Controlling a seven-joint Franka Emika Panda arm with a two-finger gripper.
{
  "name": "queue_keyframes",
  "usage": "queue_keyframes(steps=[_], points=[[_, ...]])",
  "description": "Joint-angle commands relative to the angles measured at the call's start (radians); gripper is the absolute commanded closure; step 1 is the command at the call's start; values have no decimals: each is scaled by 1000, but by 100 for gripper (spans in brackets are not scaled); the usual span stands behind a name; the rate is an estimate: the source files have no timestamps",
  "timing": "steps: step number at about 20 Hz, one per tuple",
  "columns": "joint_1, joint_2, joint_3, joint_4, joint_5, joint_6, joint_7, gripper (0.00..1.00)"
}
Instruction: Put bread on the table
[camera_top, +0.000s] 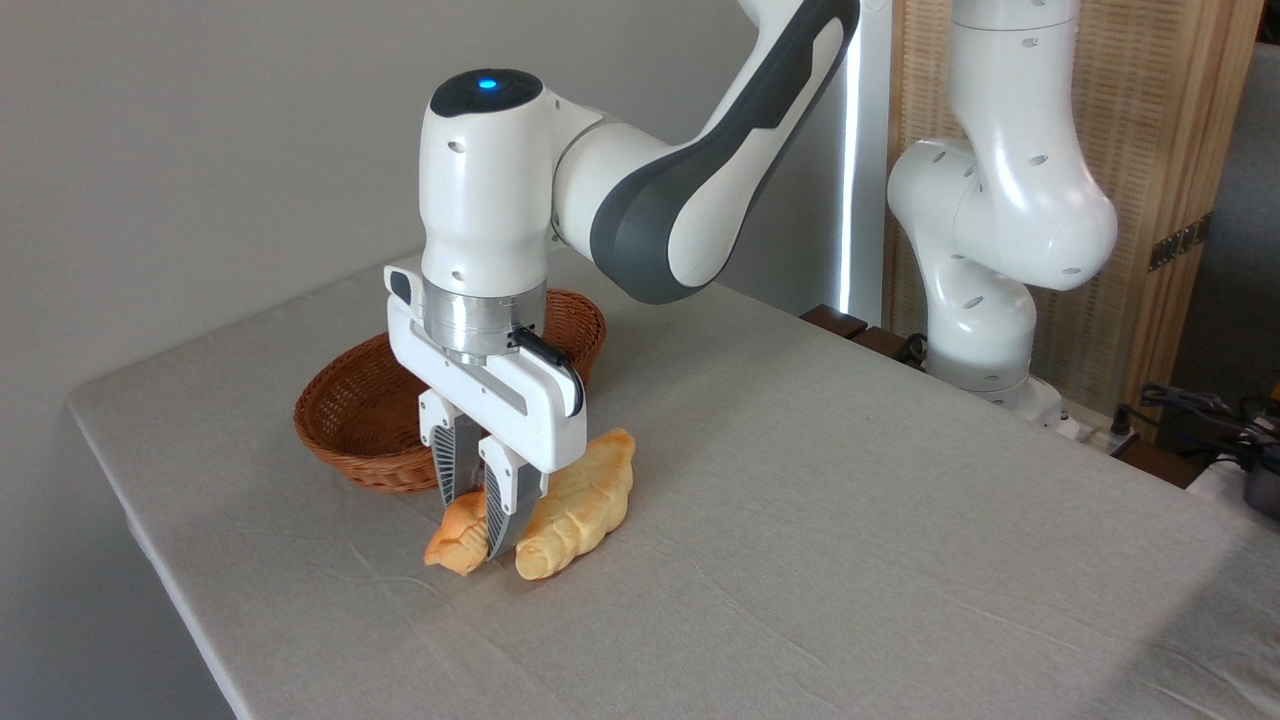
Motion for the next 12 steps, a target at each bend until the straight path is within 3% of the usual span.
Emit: queue_keyframes(steps=[1,8,12], points=[[-1,23,14,54,12,1,13,4],[-1,4,21,89,12,-8,36,3],[-4,-24,37,243,10,-178,36,3]])
